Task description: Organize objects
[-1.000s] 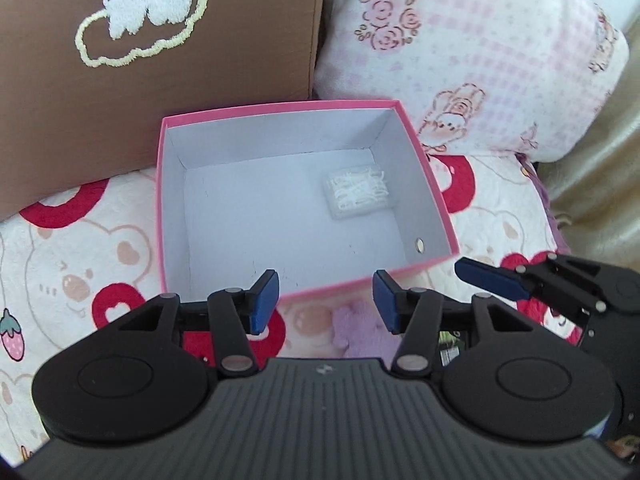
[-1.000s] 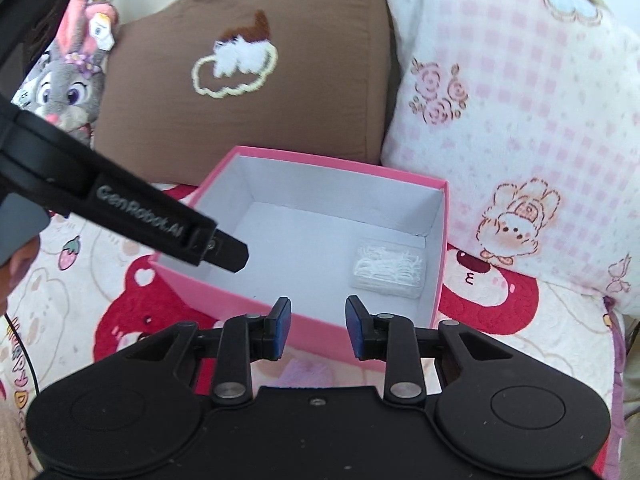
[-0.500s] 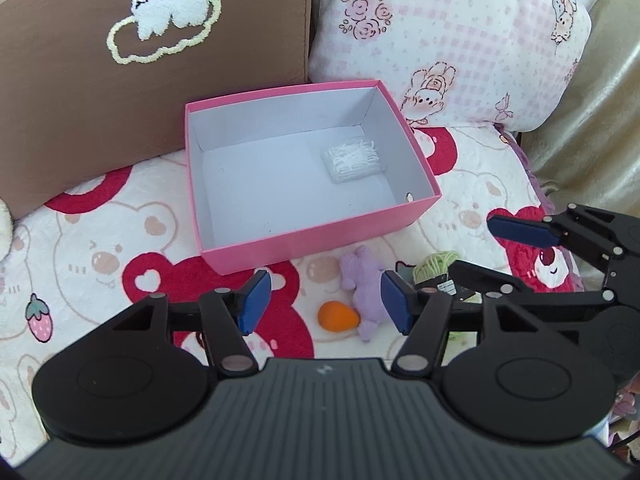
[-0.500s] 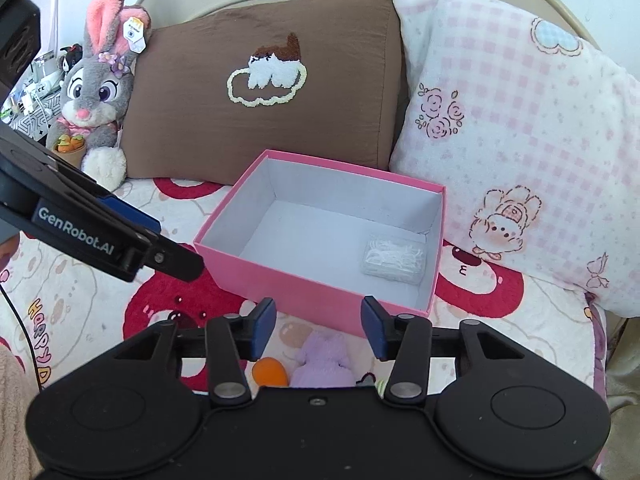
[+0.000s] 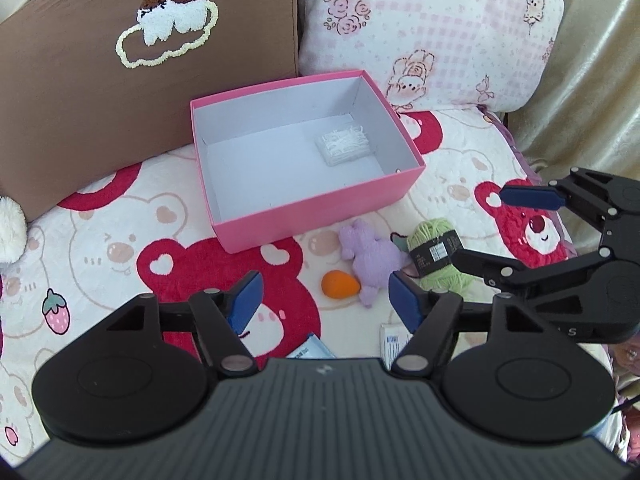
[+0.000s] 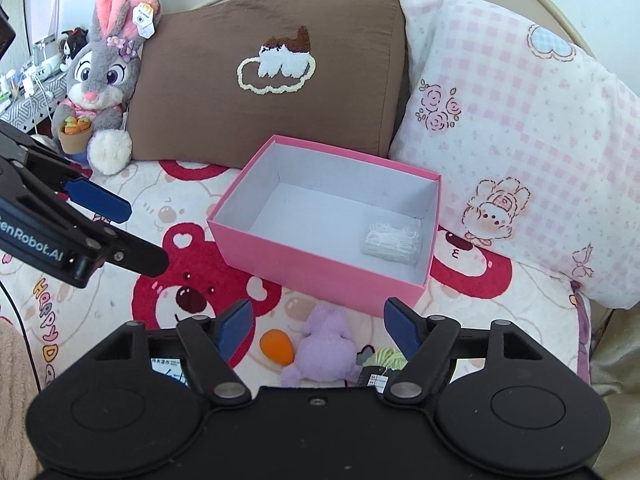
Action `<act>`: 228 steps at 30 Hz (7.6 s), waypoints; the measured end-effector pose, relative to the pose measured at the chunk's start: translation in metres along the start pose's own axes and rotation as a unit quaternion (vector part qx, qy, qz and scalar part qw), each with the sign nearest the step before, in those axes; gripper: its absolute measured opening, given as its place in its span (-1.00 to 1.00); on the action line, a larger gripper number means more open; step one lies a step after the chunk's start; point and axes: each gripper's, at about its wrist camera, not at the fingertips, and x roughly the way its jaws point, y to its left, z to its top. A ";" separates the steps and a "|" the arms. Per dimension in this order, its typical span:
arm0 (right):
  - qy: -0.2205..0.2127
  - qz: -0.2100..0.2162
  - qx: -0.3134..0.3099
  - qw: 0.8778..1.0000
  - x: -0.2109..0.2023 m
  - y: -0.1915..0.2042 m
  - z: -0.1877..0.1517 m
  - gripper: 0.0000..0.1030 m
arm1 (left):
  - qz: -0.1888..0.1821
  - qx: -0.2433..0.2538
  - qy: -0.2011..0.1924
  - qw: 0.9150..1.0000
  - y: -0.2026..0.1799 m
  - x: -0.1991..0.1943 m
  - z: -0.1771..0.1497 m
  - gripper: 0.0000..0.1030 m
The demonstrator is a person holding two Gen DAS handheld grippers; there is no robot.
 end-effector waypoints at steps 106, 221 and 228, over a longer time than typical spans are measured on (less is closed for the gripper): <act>0.146 0.152 0.090 0.973 0.186 0.083 -0.125 -0.15 | -0.010 -0.257 0.136 0.957 0.088 0.176 -0.155 -0.04; -0.092 0.105 0.075 0.987 0.073 0.001 0.063 -0.02 | -0.049 -0.174 -0.131 0.975 0.061 0.023 0.052 -0.24; -0.081 0.139 0.141 0.977 0.122 -0.034 0.053 -0.14 | -0.052 -0.175 -0.122 0.976 0.069 0.078 0.066 -0.24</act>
